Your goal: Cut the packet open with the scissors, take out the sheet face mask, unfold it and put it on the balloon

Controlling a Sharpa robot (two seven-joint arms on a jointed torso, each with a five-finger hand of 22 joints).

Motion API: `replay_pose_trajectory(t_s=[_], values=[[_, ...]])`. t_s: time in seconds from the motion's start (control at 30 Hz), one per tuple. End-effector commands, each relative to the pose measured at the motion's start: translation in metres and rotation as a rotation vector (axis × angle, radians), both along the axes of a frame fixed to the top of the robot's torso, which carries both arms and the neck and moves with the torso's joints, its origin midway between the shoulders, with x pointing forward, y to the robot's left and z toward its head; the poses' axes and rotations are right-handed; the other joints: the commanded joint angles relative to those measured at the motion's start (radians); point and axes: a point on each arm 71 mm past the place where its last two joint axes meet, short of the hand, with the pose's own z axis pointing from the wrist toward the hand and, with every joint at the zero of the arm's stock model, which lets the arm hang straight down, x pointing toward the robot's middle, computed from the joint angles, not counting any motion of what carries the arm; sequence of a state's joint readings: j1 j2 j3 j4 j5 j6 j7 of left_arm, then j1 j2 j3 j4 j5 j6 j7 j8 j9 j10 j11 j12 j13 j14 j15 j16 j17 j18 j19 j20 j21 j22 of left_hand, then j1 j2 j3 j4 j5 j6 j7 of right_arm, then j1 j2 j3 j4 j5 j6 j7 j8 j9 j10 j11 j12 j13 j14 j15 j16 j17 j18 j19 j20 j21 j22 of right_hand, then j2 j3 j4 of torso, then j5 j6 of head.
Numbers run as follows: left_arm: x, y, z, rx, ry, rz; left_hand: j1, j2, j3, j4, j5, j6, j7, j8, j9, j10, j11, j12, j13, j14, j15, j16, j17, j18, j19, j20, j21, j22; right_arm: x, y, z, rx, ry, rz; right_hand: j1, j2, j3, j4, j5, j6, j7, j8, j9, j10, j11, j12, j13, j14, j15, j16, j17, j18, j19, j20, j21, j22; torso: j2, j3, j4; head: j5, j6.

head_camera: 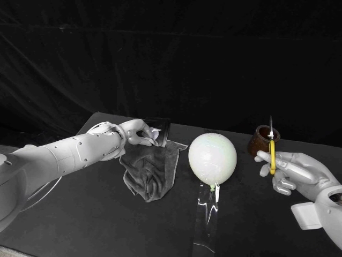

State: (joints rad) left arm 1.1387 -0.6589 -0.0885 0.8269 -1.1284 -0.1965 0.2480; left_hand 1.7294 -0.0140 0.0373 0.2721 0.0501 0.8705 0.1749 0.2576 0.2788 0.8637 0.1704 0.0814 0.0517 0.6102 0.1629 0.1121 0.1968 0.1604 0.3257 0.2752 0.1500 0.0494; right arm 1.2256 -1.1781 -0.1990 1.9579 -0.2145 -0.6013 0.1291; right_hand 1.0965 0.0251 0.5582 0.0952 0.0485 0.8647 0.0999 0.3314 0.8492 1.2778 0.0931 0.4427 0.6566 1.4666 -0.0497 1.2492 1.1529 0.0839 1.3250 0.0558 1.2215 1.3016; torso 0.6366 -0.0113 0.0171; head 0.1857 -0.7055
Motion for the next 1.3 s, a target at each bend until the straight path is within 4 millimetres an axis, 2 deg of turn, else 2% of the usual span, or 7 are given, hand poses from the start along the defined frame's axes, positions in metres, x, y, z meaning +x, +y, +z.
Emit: replay_pose_trajectory(t_s=[0.03, 0.27, 0.47, 0.87, 0.97, 1.1, 1.3], values=[[-0.0065, -0.0023, -0.0119, -0.013, 0.074, -0.008, 0.005, 0.028, 0.017, 0.004, -0.001, 0.015, 0.0, 0.004, -0.003, 0.012, 0.004, -0.001, 0.015, 0.017, 0.003, 0.006, 0.005, 0.02, 0.008, 0.001, 0.004, 0.0, -0.0004, 0.0017, 0.001, 0.002, -0.012, 0.024, 0.115, 0.122, 0.046, -0.037, 0.001, 0.016, -0.008, 0.005, 0.001, 0.174, -0.086, 0.004, 0.001, 0.02, -0.008, 0.006, 0.0, 0.008, 0.002, 0.0, -0.002, 0.001, 0.0, 0.0, -0.0008, -0.001, 0.001], [-0.0092, -0.0005, -0.0109, -0.046, 0.092, 0.005, 0.006, 0.035, 0.025, 0.007, -0.002, 0.021, 0.002, 0.003, -0.006, 0.018, 0.007, -0.006, 0.013, 0.02, 0.007, 0.005, 0.004, 0.019, 0.009, 0.003, 0.004, 0.0, -0.0002, 0.001, 0.0008, 0.001, -0.012, 0.022, 0.115, 0.122, 0.046, -0.037, 0.001, 0.016, -0.008, 0.005, 0.001, 0.174, -0.086, 0.004, 0.001, 0.02, -0.008, 0.006, 0.0, 0.008, 0.002, 0.0, -0.002, 0.001, 0.0, -0.0002, -0.0005, -0.001, 0.001], [-0.0106, -0.0015, -0.0117, -0.063, 0.121, 0.012, -0.021, -0.015, -0.001, 0.014, -0.002, 0.014, 0.013, -0.012, -0.017, 0.014, 0.015, -0.018, 0.011, -0.003, 0.015, -0.008, -0.006, 0.015, -0.001, 0.006, -0.003, -0.003, 0.0, 0.0009, 0.0007, 0.0, -0.012, 0.023, 0.114, 0.121, 0.046, -0.038, 0.001, 0.015, -0.008, 0.005, 0.001, 0.175, -0.086, 0.003, 0.0, 0.02, -0.008, 0.006, 0.0, 0.008, 0.0, 0.0, -0.005, -0.001, 0.001, -0.0006, -0.0008, -0.002, 0.003], [-0.0114, 0.0026, -0.0123, -0.127, 0.167, 0.055, -0.086, -0.051, -0.047, 0.019, -0.002, 0.008, 0.029, -0.026, -0.028, -0.015, 0.032, -0.021, 0.01, -0.024, 0.03, -0.021, -0.017, 0.005, -0.01, 0.011, -0.01, -0.005, 0.0004, 0.0012, 0.001, -0.007, -0.02, 0.028, 0.114, 0.121, 0.047, -0.039, 0.001, 0.015, -0.008, 0.005, 0.001, 0.175, -0.086, 0.002, 0.0, 0.02, -0.008, 0.006, 0.0, 0.009, -0.001, -0.001, -0.006, -0.002, 0.001, -0.0003, -0.0006, -0.002, 0.003], [-0.0113, 0.0036, -0.0117, -0.135, 0.163, 0.063, -0.08, -0.037, -0.042, 0.014, -0.002, 0.016, 0.023, -0.024, -0.029, 0.001, 0.028, -0.018, 0.012, -0.012, 0.028, -0.02, -0.015, 0.005, -0.008, 0.01, -0.009, -0.004, 0.0006, 0.0014, 0.001, -0.008, -0.022, 0.029, 0.114, 0.121, 0.047, -0.039, 0.001, 0.015, -0.008, 0.005, 0.001, 0.175, -0.086, 0.002, 0.0, 0.02, -0.008, 0.006, 0.0, 0.009, -0.001, -0.001, -0.006, -0.002, 0.001, 0.0, -0.0004, -0.001, 0.004], [-0.0107, 0.004, -0.0098, -0.144, 0.139, 0.073, 0.011, 0.045, 0.039, -0.018, -0.001, 0.056, 0.005, -0.01, -0.027, 0.045, 0.026, -0.008, 0.015, 0.064, 0.028, -0.002, 0.001, 0.008, 0.019, 0.013, 0.003, 0.0, 0.0009, 0.0018, 0.0009, -0.009, -0.023, 0.031, 0.114, 0.121, 0.047, -0.039, 0.001, 0.015, -0.008, 0.005, 0.001, 0.175, -0.086, 0.002, 0.0, 0.02, -0.008, 0.006, 0.0, 0.009, -0.001, -0.001, -0.006, -0.002, 0.001, -0.0004, -0.0003, -0.001, 0.004], [-0.0088, 0.0046, -0.0038, -0.183, 0.059, 0.095, 0.065, 0.066, 0.171, -0.029, -0.002, 0.108, 0.004, 0.016, -0.02, 0.151, 0.003, 0.008, 0.011, 0.216, 0.005, 0.046, 0.028, 0.022, 0.205, 0.014, 0.09, 0.029, 0.0018, 0.0022, 0.0007, -0.01, -0.025, 0.032, 0.113, 0.121, 0.047, -0.039, 0.001, 0.015, -0.008, 0.005, 0.001, 0.176, -0.086, 0.002, -0.001, 0.02, -0.008, 0.006, 0.0, 0.009, -0.001, -0.001, -0.007, -0.002, 0.001, -0.0006, -0.0011, -0.001, 0.009]])
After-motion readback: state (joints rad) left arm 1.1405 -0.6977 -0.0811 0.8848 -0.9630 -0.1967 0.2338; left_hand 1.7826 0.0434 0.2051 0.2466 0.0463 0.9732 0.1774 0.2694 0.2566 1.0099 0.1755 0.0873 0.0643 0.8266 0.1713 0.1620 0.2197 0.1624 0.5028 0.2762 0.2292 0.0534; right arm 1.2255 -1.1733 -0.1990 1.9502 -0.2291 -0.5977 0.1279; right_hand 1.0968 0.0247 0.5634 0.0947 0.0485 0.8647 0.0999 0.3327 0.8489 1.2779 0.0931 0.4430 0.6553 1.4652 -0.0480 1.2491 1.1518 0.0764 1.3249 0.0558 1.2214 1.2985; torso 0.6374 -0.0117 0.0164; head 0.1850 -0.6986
